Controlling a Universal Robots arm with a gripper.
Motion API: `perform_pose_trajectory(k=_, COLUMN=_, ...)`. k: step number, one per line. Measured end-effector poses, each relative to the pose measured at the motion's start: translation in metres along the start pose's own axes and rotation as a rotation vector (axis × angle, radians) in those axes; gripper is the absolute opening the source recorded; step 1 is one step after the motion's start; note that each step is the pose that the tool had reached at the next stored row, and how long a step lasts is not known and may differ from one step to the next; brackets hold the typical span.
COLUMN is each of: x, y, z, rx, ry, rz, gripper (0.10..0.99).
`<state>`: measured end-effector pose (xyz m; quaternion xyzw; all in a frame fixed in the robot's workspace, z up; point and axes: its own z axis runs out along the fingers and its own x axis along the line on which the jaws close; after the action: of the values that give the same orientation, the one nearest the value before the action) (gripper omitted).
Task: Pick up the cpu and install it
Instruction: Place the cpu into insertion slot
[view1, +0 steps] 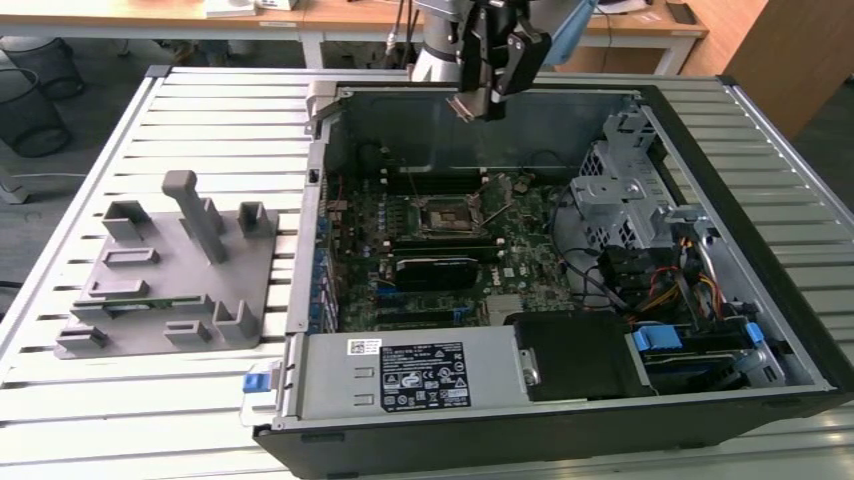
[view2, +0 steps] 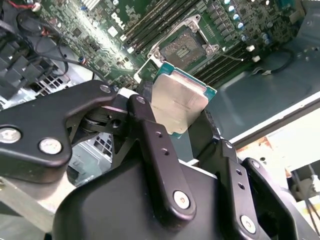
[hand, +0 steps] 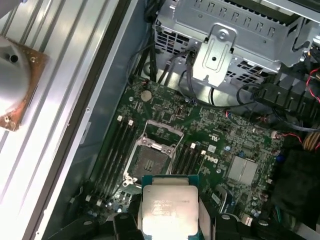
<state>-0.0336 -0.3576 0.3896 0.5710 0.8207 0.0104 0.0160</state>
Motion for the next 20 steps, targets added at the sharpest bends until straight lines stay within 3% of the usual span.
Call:
perform_pose_trajectory(k=15, x=0.0006, y=0.0001, z=0.0041, rx=0.003, ry=-0.0082, rz=0.233, gripper=0.537)
perform_pose_trajectory(k=20, x=0.0007, y=-0.0001, z=0.0091, rx=0.005, ry=-0.0115, rz=0.323, gripper=0.537)
